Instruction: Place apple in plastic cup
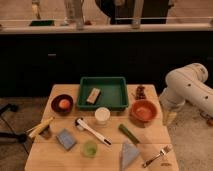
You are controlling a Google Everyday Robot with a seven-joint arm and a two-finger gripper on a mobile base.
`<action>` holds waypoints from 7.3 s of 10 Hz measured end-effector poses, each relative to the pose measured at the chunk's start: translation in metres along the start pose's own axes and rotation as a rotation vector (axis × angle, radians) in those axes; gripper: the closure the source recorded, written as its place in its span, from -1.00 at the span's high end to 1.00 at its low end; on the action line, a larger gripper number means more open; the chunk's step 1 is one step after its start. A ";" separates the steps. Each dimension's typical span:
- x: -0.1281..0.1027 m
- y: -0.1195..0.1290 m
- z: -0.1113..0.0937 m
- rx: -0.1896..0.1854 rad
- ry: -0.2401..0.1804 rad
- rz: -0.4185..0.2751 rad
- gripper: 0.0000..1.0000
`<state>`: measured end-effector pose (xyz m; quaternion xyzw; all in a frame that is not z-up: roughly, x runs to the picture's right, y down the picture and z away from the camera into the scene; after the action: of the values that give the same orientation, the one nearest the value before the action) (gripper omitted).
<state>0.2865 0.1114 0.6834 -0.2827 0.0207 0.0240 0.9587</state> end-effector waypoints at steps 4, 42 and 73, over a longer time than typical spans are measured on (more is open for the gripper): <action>0.000 0.000 0.000 0.000 0.000 0.000 0.60; -0.199 -0.011 -0.027 0.189 0.049 -0.864 0.60; -0.428 -0.069 0.005 0.267 -0.187 -1.341 0.60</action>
<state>-0.1366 0.0411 0.7480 -0.1105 -0.2388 -0.5525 0.7909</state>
